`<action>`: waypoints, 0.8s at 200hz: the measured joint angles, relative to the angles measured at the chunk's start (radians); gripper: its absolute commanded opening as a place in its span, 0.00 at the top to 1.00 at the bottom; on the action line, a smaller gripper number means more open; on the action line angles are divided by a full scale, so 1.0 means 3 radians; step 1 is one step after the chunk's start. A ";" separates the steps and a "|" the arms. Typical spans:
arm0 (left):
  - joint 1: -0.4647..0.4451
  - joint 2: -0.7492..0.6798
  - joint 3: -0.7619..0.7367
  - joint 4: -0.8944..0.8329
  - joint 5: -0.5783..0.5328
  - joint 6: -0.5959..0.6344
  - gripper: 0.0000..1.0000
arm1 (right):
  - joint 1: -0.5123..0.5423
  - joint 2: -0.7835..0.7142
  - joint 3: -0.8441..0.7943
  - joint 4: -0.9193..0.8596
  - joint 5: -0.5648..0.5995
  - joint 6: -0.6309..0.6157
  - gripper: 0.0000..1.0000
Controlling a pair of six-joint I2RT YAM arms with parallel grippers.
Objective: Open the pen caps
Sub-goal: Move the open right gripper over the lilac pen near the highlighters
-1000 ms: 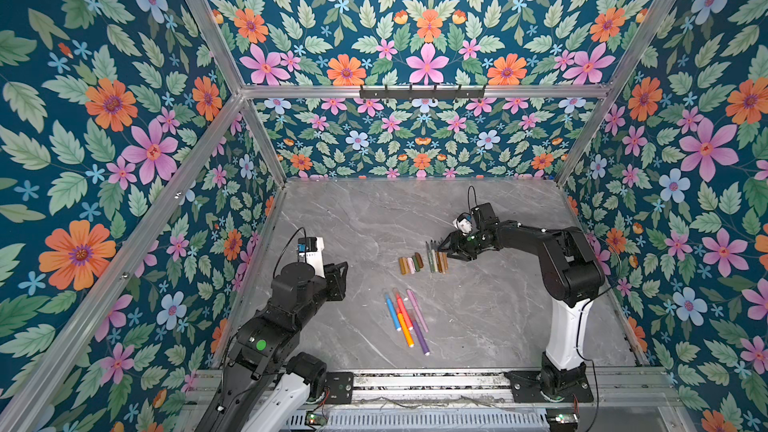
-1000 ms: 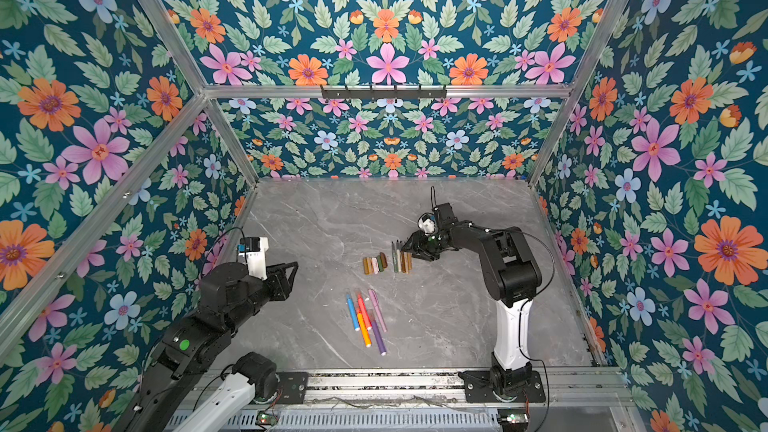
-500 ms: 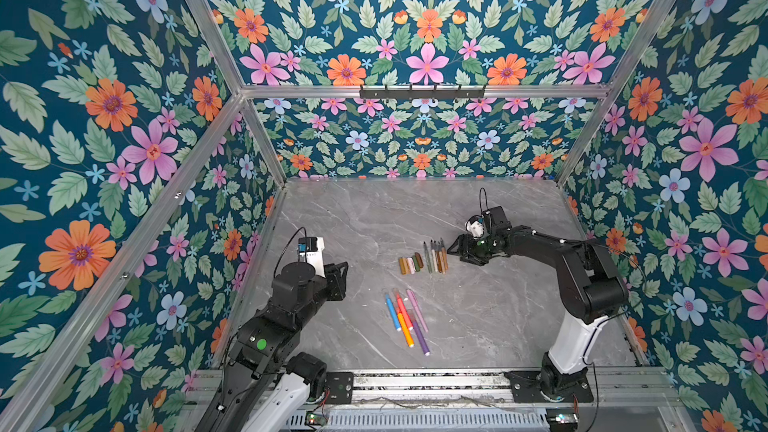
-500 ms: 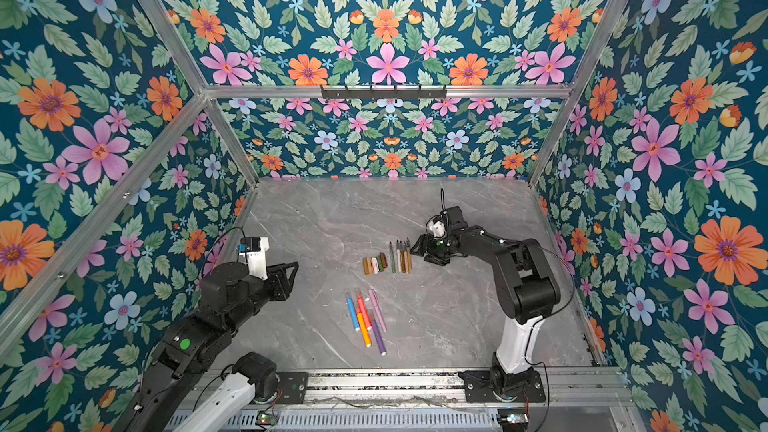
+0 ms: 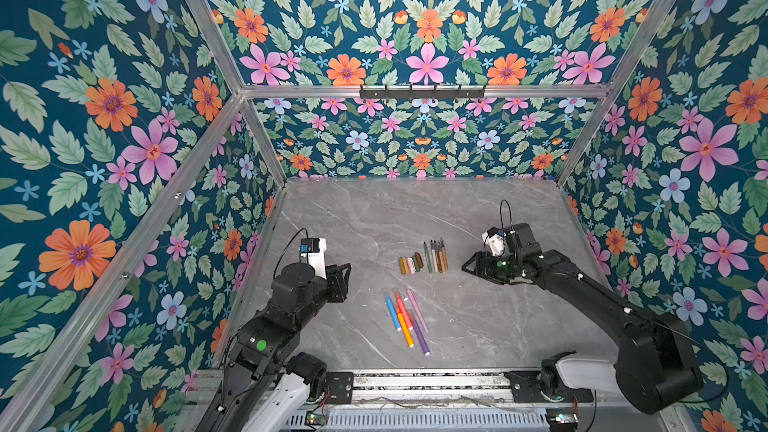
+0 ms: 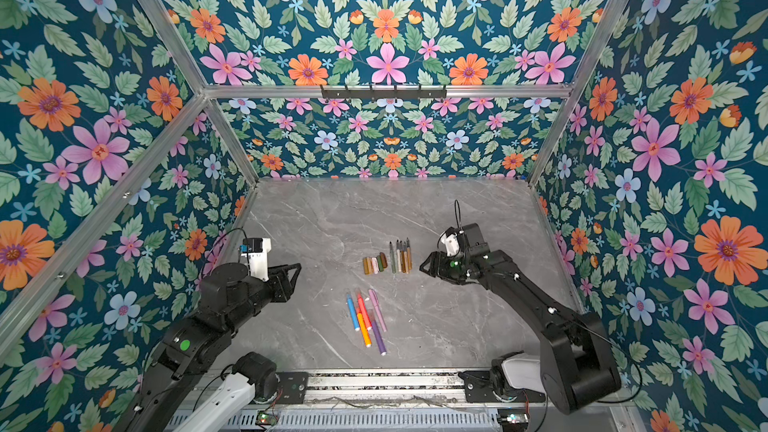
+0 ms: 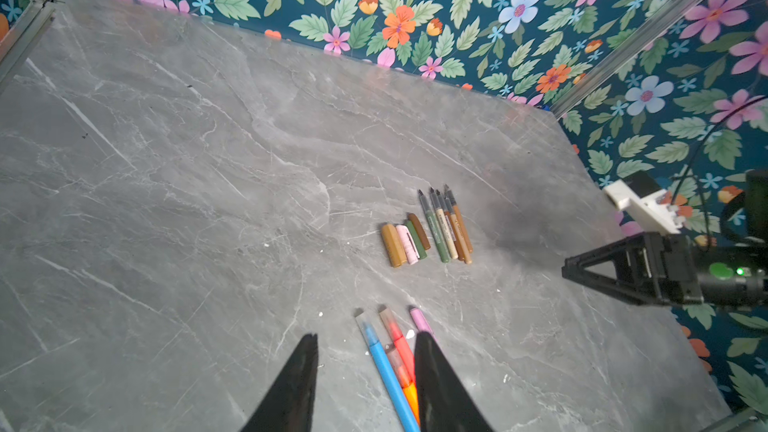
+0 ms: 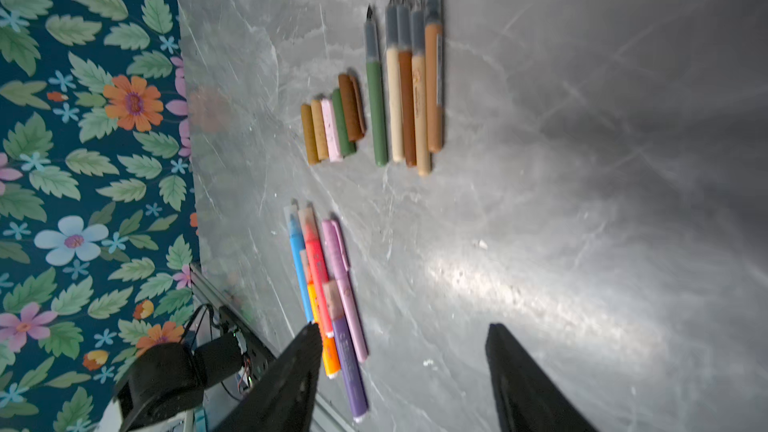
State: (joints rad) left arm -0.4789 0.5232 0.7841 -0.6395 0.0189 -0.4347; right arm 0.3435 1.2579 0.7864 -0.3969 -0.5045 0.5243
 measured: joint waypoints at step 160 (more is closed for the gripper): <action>0.0112 0.0137 -0.0006 0.0050 0.0050 0.0083 0.62 | 0.1344 -0.0337 -0.0504 -0.0033 0.0829 0.0406 0.36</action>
State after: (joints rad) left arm -0.4454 0.5644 0.7822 -0.6247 0.0338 -0.4099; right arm 0.7467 1.1568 0.6353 -0.4068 -0.2558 0.6460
